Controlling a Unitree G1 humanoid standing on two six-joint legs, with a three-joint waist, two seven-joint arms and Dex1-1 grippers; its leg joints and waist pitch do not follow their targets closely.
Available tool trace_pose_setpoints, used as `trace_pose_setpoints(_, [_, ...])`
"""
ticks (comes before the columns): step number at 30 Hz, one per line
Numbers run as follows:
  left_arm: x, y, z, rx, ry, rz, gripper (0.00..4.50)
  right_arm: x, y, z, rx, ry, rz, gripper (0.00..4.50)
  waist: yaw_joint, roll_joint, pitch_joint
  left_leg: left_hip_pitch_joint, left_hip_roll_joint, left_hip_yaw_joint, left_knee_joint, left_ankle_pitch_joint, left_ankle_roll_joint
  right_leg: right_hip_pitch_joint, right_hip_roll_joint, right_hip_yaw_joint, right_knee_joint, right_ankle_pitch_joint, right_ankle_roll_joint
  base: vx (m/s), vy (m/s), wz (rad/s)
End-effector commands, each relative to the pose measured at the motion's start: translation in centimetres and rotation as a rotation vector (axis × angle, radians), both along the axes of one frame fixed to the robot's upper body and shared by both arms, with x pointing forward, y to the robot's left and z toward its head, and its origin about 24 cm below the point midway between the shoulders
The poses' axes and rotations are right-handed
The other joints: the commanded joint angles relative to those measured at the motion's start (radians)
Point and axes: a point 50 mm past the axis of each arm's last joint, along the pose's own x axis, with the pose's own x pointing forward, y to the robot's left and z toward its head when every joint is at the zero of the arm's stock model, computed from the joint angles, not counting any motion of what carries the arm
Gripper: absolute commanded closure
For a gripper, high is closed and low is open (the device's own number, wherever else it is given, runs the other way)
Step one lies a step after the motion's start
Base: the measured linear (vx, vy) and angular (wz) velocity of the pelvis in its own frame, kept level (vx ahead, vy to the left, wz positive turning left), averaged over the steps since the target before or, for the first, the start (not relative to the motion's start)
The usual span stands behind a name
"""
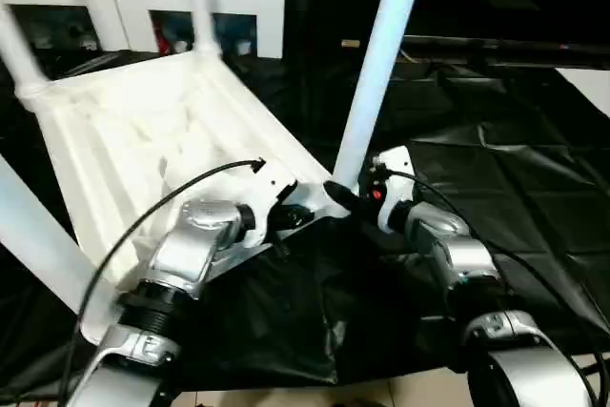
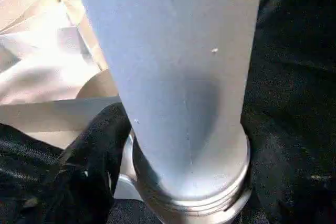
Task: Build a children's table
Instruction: Rotate leg to tighten
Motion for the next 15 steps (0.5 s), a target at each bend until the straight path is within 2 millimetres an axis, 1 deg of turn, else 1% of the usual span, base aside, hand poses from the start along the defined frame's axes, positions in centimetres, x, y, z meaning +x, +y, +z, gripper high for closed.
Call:
trace_pose_setpoints(1, [-0.5,-2.7,0.5,-0.083,-0.004,-0.097,4.5,-1.0,2.1,-0.6,0.008,0.028,0.154,0.74,0.006,0.001,-0.063,0.001,-0.011,0.023,-0.056,-0.138,0.085,0.057,-0.01,0.008,-0.056,-0.06,-0.26,0.0,0.0,0.0])
trace_pose_setpoints(2, [-0.4,-2.4,0.7,-0.08,-0.01,-0.116,4.5,-1.4,1.9,-0.4,0.007,0.011,0.221,0.7,0.005,0.002,-0.062,0.001,-0.011,0.023,-0.057,-0.145,0.082,0.057,-0.01,0.009,-0.057,-0.074,-0.257,0.0,0.0,0.0])
trace_pose_setpoints(3, [-0.4,-2.3,0.8,-0.079,-0.013,-0.127,4.5,-1.7,1.7,-0.3,0.006,0.002,0.263,0.7,0.009,0.001,-0.061,0.002,-0.011,0.023,-0.057,-0.145,0.083,0.059,-0.009,0.008,-0.059,-0.077,-0.251,0.0,0.0,0.0])
trace_pose_setpoints(4, [-0.4,-2.2,0.8,-0.078,-0.015,-0.135,4.5,-1.9,1.6,-0.2,0.007,-0.004,0.29,0.7,0.01,-0.001,-0.062,0.002,-0.011,0.023,-0.056,-0.137,0.089,0.059,-0.009,0.009,-0.057,-0.063,-0.251,0.0,0.0,0.0])
trace_pose_setpoints(5, [-0.3,-2.2,0.9,-0.077,-0.015,-0.138,4.5,-2.0,1.6,-0.2,0.008,-0.01,0.31,0.7,0.013,0.0,-0.062,0.003,-0.01,0.024,-0.055,-0.141,0.091,0.057,-0.01,0.009,-0.057,-0.068,-0.252,0.0,0.0,0.0])
trace_pose_setpoints(6, [-0.4,-2.2,0.9,-0.077,-0.015,-0.138,4.5,-2.2,1.5,-0.1,0.01,-0.012,0.334,0.7,0.014,-0.001,-0.061,0.003,-0.01,0.024,-0.057,-0.148,0.09,0.056,-0.01,0.009,-0.059,-0.082,-0.252,0.0,0.0,0.0])
trace_pose_setpoints(8, [-0.3,-1.5,0.7,-0.057,0.005,-0.195,4.5,-3.3,0.4,0.2,0.019,-0.021,0.451,0.7,0.026,0.0,-0.057,0.009,-0.011,0.025,-0.057,-0.172,0.091,0.054,-0.007,0.01,-0.066,-0.119,-0.239,0.0,0.0,0.0])
trace_pose_setpoints(9, [-0.2,-1.2,0.6,-0.051,0.009,-0.21,4.5,-3.7,0.1,0.3,0.023,-0.021,0.486,0.7,0.027,-0.001,-0.058,0.009,-0.01,0.025,-0.056,-0.175,0.092,0.054,-0.008,0.01,-0.064,-0.118,-0.239,0.0,0.0,0.0])
trace_pose_setpoints(10, [-0.1,-1.0,0.6,-0.045,0.014,-0.22,4.5,-4.0,-0.2,0.4,0.024,-0.023,0.52,0.7,0.031,-0.005,-0.057,0.009,-0.009,0.025,-0.058,-0.181,0.092,0.053,-0.009,0.01,-0.065,-0.133,-0.235,0.0,0.0,0.0])
trace_pose_setpoints(12, [0.1,-0.7,0.6,-0.036,0.011,-0.223,4.5,-4.4,-0.6,0.5,0.016,-0.031,0.546,0.7,0.036,-0.003,-0.056,0.012,-0.008,0.025,-0.059,-0.209,0.079,0.047,-0.01,0.01,-0.071,-0.179,-0.228,0.0,0.0,0.0])
trace_pose_setpoints(13, [0.1,-0.7,0.6,-0.036,0.011,-0.223,4.5,-4.4,-0.6,0.5,0.016,-0.031,0.546,0.7,0.035,-0.004,-0.055,0.011,-0.008,0.024,-0.06,-0.213,0.075,0.048,-0.011,0.011,-0.07,-0.186,-0.226,0.0,0.0,0.0])
trace_pose_setpoints(14, [0.3,-0.6,0.7,-0.032,0.011,-0.222,4.5,-4.6,-1.0,0.5,0.013,-0.034,0.568,0.7,0.033,-0.005,-0.055,0.004,-0.008,0.021,-0.063,-0.217,0.065,0.051,-0.013,0.009,-0.069,-0.205,-0.221,0.0,0.0,0.0])
trace_pose_setpoints(15, [0.3,-0.6,0.7,-0.032,0.011,-0.222,4.5,-4.6,-1.0,0.5,0.013,-0.034,0.568,0.7,0.033,-0.009,-0.055,0.003,-0.009,0.021,-0.063,-0.219,0.062,0.051,-0.013,0.009,-0.072,-0.219,-0.213,0.0,0.0,0.0])
